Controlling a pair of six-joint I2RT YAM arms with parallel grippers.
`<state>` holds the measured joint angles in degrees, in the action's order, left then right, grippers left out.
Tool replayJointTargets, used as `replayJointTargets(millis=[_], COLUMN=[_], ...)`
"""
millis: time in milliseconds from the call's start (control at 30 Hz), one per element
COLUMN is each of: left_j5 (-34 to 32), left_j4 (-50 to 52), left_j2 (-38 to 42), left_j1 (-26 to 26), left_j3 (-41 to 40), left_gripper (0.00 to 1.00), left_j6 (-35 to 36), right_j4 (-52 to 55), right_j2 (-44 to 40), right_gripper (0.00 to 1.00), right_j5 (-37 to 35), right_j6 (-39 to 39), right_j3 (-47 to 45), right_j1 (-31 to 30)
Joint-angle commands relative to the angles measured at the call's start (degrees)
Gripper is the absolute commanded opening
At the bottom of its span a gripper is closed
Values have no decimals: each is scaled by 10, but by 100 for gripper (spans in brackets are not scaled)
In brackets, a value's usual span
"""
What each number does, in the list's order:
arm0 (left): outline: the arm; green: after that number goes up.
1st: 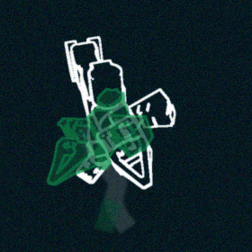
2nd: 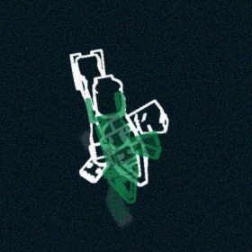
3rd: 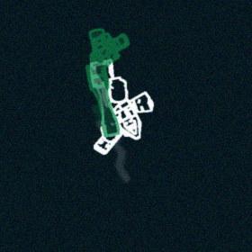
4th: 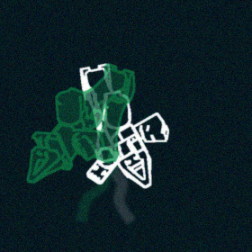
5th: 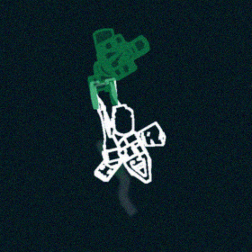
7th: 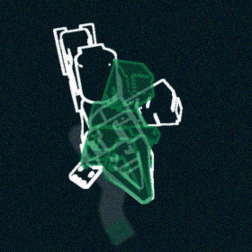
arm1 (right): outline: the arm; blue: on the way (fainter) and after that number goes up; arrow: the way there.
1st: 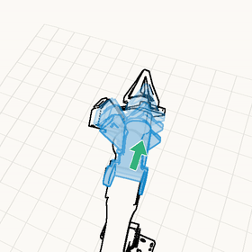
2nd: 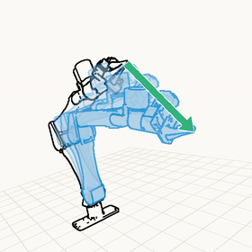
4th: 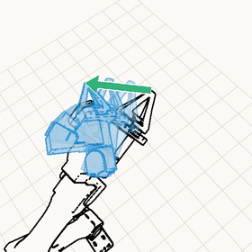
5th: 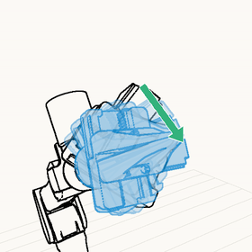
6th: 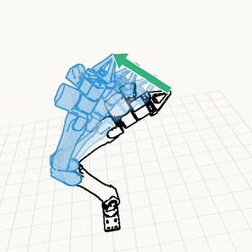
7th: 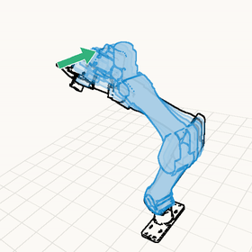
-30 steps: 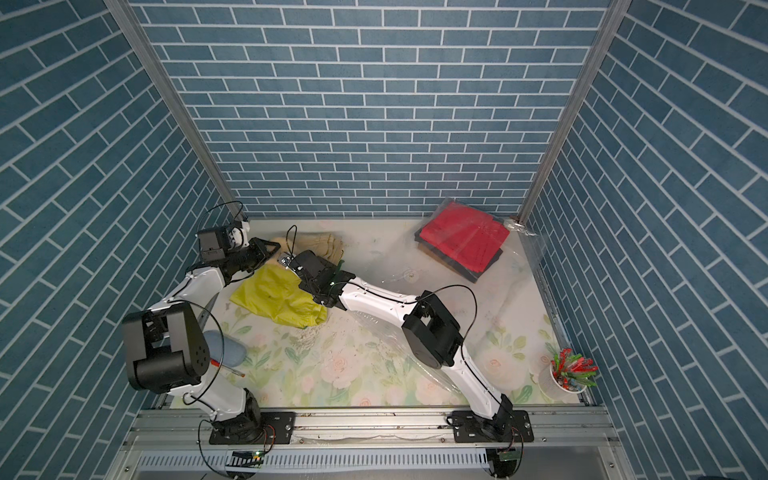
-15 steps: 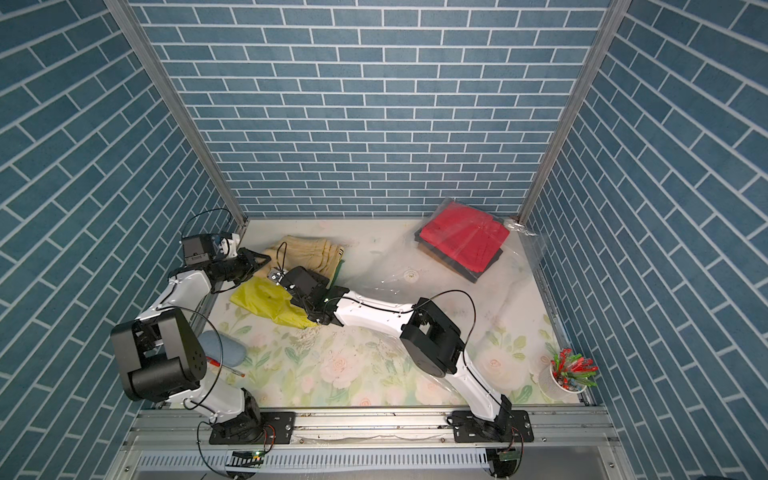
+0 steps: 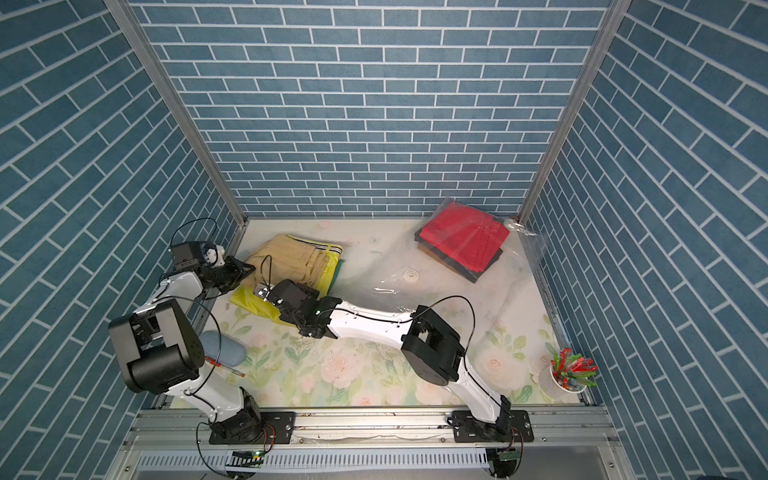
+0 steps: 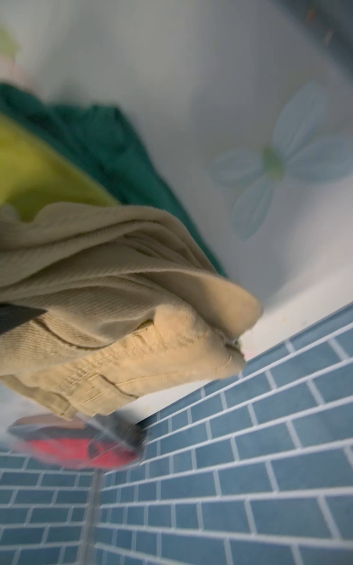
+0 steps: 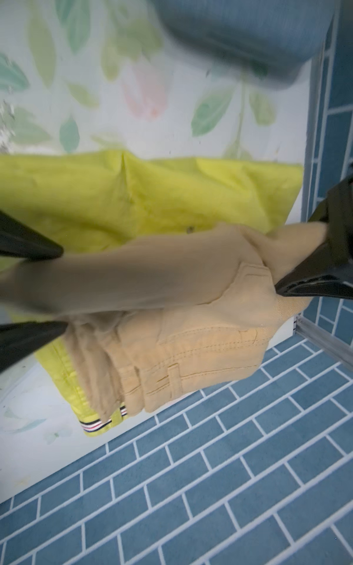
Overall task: Take the trousers out of the vacuum bag
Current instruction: Place the trousers at the center of the board.
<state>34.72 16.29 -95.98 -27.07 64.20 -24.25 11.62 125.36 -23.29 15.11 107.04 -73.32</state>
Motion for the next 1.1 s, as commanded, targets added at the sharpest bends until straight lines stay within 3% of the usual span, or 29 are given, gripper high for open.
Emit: replayJointTargets(millis=[0,167,267,400,533,600,733,833,1067], left_j5=[-82,-63,-48,-49,-41,-39,-35,-35,-31], left_j4=[-63,-56,-60,-57,-49,-49,-46,-45,-39], left_j2=[2,4,7,7,10,16,21,24,20], left_j1=[-24,-26,-26,-26,-26,-26,-26,-26,-26], left_j3=[9,6,-3,-7,-7,-9,-15,-22,-33], left_gripper=[24,52,55,57,82,87,89,83,83], left_j6=[-7,-12,-13,-11,-8,-7,0,2,1], right_j4=[19,-10,-20,-67,-111,-118,-148,-156,-122], right_j2=[-54,-95,-111,-154,-193,-201,-195,-165,-40], right_gripper=[50,59,60,60,60,60,59,59,55], right_j5=[26,39,54,130,169,200,270,313,332], right_j6=[-25,-43,-67,-144,-222,-268,-366,-428,-496], right_j3=[-16,-74,-103,-165,-215,-222,-219,-185,-40], right_j1=[-6,-5,4,41,76,98,141,168,201])
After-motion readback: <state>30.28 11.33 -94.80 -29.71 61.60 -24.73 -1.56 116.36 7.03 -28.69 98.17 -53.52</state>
